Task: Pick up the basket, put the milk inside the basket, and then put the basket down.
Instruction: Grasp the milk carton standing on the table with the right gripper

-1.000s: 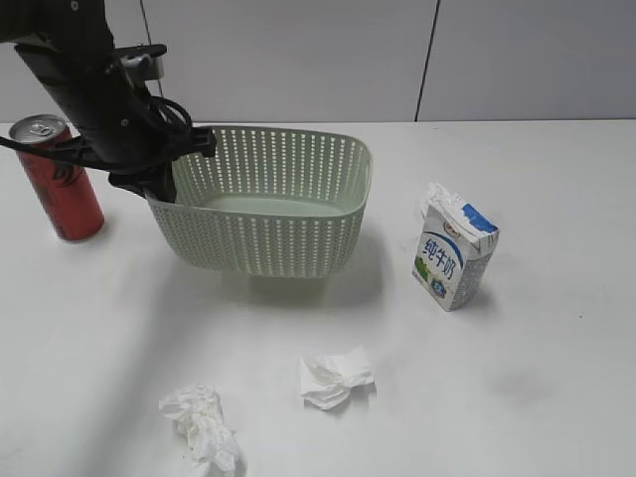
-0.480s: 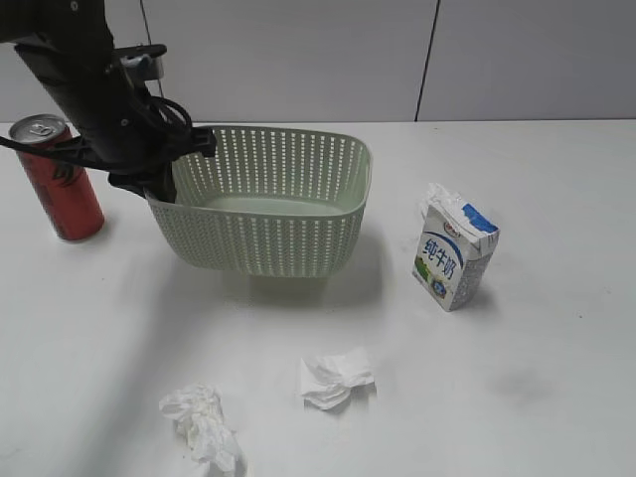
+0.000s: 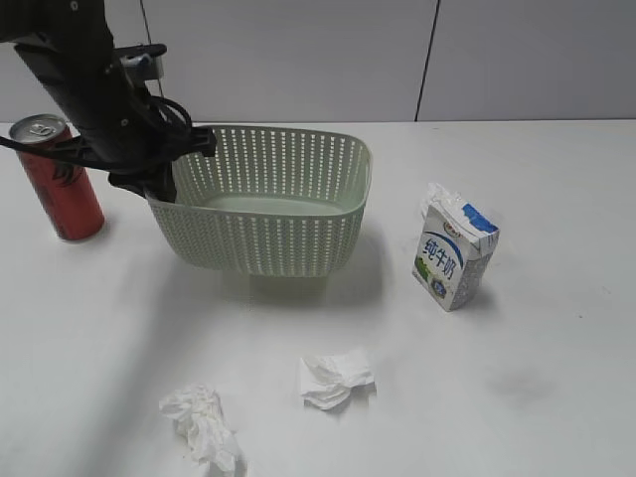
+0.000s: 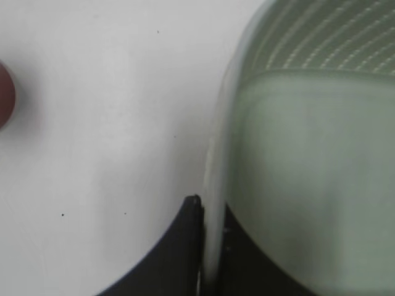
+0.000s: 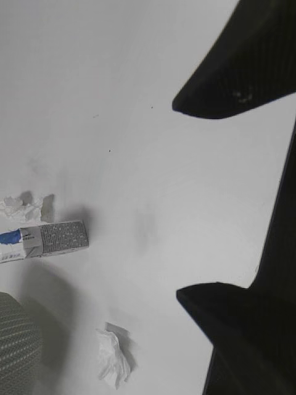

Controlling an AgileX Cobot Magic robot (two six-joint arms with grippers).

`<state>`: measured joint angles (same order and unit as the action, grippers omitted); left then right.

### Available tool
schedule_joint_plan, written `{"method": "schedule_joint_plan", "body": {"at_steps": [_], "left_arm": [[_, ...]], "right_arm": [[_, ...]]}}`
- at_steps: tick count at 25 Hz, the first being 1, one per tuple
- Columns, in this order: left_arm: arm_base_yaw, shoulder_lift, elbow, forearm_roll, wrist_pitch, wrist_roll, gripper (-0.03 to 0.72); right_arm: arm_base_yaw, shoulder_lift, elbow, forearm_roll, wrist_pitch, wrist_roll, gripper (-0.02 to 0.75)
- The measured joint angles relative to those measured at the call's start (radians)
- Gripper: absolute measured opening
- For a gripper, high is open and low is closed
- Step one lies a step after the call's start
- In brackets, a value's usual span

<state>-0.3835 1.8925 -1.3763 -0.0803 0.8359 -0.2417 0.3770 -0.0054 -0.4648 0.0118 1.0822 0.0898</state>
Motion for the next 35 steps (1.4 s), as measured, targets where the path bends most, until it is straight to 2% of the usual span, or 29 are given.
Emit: {"method": "schedule_joint_plan", "body": {"at_steps": [12, 14, 19, 24, 28, 30, 35], "left_arm": [[0.000, 0.000, 0.000, 0.002, -0.001, 0.000, 0.003], [0.000, 0.000, 0.000, 0.002, -0.001, 0.000, 0.003], [0.000, 0.000, 0.000, 0.002, -0.001, 0.000, 0.003], [0.000, 0.000, 0.000, 0.002, -0.001, 0.000, 0.003], [0.000, 0.000, 0.000, 0.002, -0.002, 0.000, 0.003], [0.000, 0.000, 0.000, 0.002, -0.003, 0.000, 0.003], [0.000, 0.000, 0.000, 0.002, -0.003, 0.000, 0.003]], "right_arm": [[0.000, 0.000, 0.000, -0.001, -0.005, 0.005, 0.594], [0.000, 0.000, 0.000, 0.003, -0.049, 0.005, 0.594], [0.000, 0.038, -0.004, 0.008, -0.270, 0.005, 0.594], [0.000, 0.279, -0.004, 0.017, -0.401, -0.032, 0.597], [0.000, 0.549, -0.021, 0.139, -0.502, -0.194, 0.664], [0.000, 0.716, -0.048, 0.211, -0.533, -0.261, 0.673], [0.000, 1.096, -0.193, 0.249, -0.558, -0.319, 0.678]]}}
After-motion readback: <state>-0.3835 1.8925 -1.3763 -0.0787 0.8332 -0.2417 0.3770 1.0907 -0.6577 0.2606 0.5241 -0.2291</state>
